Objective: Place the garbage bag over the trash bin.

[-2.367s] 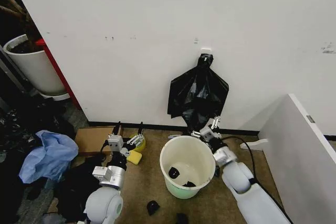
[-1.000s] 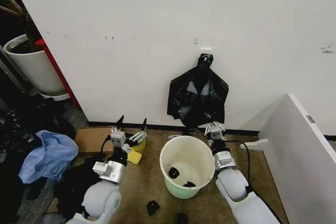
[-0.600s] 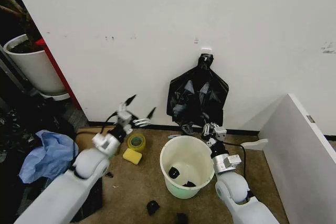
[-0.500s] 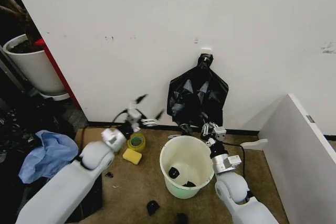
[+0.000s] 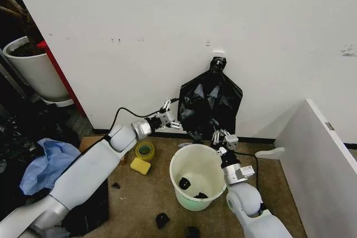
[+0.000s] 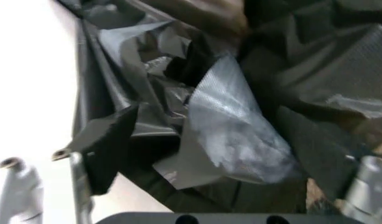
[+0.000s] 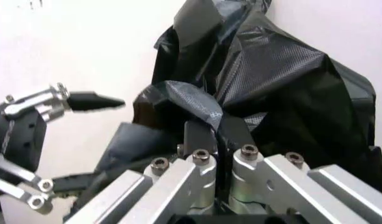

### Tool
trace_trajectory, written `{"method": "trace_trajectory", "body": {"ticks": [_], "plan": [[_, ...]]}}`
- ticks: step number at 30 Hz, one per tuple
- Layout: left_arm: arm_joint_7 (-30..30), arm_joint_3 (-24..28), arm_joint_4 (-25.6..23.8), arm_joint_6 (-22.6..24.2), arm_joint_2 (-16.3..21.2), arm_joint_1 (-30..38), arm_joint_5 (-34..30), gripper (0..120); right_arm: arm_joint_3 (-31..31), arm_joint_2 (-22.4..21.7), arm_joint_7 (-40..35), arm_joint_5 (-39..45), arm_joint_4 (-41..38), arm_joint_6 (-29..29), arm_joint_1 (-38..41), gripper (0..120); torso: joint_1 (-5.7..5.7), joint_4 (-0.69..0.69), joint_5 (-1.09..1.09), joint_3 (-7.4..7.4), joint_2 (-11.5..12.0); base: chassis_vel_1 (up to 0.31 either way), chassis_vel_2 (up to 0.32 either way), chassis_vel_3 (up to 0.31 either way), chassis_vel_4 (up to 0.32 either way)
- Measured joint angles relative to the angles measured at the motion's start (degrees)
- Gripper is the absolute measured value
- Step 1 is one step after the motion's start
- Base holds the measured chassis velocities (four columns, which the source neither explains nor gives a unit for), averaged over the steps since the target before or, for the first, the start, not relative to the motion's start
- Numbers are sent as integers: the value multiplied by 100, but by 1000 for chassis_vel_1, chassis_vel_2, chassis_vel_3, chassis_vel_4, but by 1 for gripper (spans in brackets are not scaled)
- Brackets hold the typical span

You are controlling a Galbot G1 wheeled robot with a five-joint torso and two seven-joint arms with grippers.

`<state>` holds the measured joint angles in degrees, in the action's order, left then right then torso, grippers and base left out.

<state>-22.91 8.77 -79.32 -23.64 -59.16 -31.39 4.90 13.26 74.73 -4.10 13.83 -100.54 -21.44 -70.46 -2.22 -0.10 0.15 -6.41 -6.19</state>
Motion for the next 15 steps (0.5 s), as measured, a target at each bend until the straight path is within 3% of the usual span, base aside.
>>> {"method": "trace_trajectory", "body": {"ticks": [10,15], "plan": [[304,-96,156,39,-243,-69,293,46,41,45,-5,-102,-31,1,-98,0,0,-1,-1,0,0,0,0,0,0],[559,-105,120,394,-228,-207,-413,26,68,34,-10,-122,-78,-17,-157,0,0,-1,0,0,0,0,0,0,0]]}}
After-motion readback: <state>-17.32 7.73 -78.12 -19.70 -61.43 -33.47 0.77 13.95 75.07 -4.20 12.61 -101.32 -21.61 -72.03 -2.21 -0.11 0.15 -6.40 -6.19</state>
